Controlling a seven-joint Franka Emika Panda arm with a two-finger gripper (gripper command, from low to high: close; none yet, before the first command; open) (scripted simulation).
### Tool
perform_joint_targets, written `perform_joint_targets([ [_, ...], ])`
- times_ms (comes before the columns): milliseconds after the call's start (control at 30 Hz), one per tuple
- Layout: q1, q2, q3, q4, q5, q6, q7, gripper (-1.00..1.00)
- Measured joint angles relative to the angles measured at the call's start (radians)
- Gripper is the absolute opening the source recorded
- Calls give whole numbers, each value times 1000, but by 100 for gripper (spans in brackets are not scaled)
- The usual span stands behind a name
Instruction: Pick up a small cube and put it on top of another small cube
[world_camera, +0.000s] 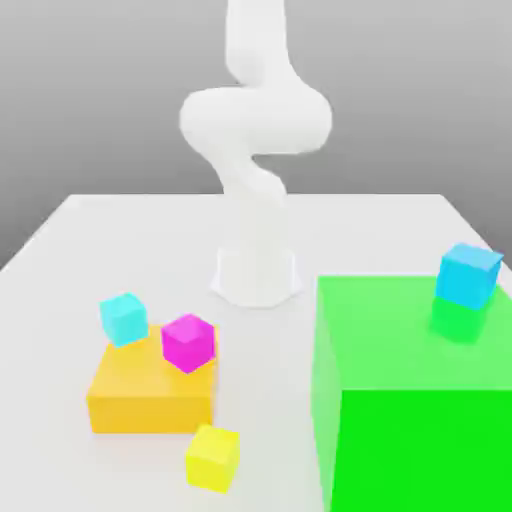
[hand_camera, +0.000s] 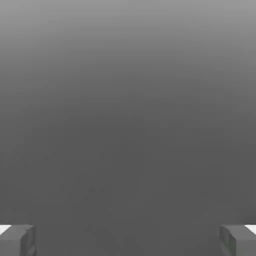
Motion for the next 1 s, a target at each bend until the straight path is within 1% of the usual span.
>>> perform_joint_targets([
  [267, -61, 297, 22, -89, -40, 141, 80, 0],
  [500, -95, 551, 18, -166, -61, 262, 139, 0],
  [633, -111, 695, 10, -210, -51, 332, 158, 0],
  [767, -123, 838, 14, -254, -15, 403, 157, 0],
  [967, -121, 1055, 8, -234, -12, 565, 163, 0],
  [1000, -119, 1078, 6, -230, -14, 584, 164, -100],
])
